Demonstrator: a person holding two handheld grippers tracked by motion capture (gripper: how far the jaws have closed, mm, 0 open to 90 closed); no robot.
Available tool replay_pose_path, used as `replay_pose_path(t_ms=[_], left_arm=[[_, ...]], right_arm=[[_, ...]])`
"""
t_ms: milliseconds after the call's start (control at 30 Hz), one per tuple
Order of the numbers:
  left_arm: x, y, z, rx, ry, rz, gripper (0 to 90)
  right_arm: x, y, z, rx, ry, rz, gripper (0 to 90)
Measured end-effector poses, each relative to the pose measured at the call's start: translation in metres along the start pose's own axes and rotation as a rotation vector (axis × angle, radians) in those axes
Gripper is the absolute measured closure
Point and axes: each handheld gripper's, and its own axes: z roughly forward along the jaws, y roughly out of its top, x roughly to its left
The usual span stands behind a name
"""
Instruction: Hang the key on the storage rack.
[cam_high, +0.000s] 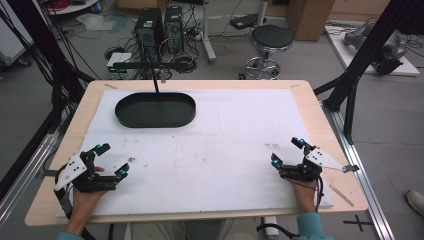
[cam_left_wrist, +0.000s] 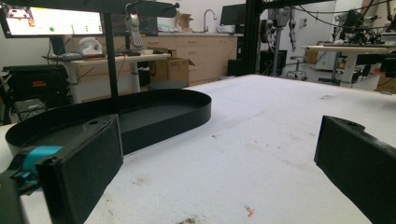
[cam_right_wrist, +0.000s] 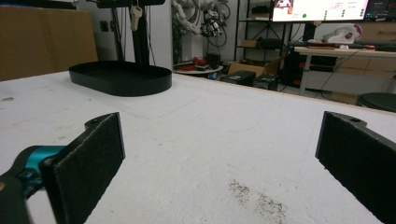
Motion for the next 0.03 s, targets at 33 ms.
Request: replay_pose_path(t_ms=[33], left_arm=[[-0.0005,0.0,-0.0002,-0.002,0.003,0.002,1.7]], right_arm=[[0.0001,-0.0001,-0.0001,0.001,0.0,0.006,0.4]])
